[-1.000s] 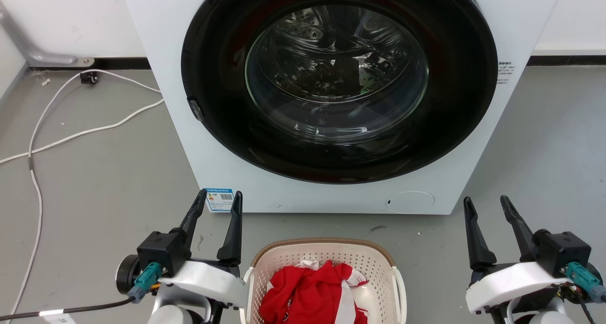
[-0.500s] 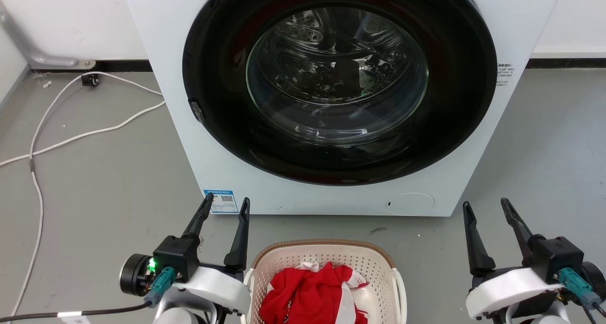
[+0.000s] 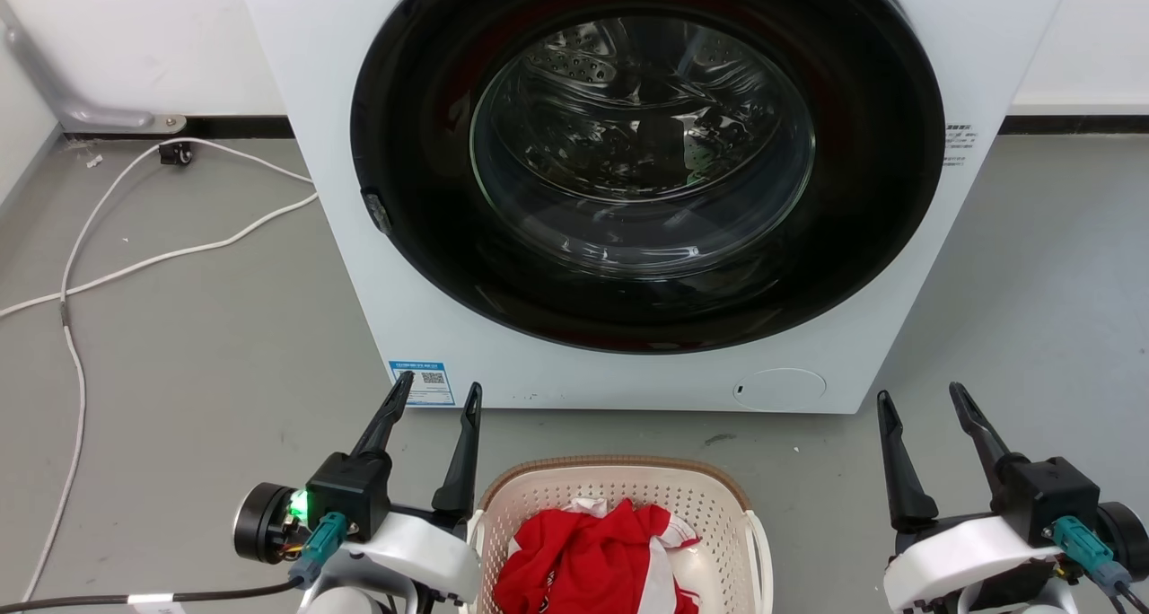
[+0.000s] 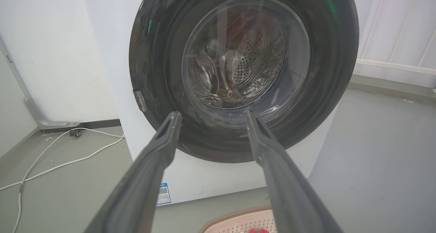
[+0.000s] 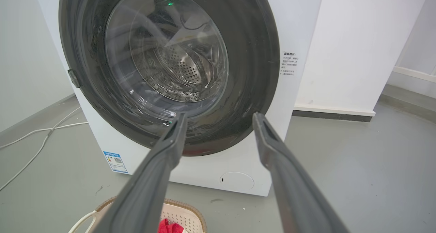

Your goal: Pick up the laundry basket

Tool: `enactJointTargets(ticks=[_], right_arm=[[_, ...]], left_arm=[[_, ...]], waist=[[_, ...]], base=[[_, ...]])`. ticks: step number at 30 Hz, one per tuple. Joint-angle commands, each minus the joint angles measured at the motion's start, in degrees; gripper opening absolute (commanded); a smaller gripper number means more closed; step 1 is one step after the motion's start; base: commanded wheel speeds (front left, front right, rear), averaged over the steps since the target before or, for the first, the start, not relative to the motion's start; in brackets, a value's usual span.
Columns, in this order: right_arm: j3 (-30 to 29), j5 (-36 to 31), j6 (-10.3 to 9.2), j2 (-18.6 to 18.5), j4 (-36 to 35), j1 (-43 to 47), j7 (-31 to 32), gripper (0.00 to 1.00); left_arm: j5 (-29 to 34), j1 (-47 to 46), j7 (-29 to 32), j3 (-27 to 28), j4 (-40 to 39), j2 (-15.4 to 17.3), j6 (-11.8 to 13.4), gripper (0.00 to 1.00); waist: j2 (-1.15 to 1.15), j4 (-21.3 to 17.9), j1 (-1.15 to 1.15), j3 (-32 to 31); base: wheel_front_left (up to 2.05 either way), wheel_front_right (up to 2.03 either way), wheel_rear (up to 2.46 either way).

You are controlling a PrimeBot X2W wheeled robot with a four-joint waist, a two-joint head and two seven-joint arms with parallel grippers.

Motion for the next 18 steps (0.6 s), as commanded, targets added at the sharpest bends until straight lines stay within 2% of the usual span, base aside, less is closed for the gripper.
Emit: enactJointTargets(ticks=[1,18], right_arm=[[-0.05,0.32,-0.02,0.17,0.21,0.29,-0.29,1.00],[-0.45,0.30,-0.02,0.17,1.26,-0.62,-0.63,1.00]], left_arm=[[-0.32,-0.04,-0.28,0.17,0.23,-0.03,-0.18,1.00],[-0.48,-0.78,-0.23,0.56,1.42,-0.16,-0.44,1.00]], waist=[[0.00,-0.05,0.00,0.04],[0.00,-0.18,0.00,0.56]], base=[[0.00,0.00,0.00],[0.00,0.00,0.00]])
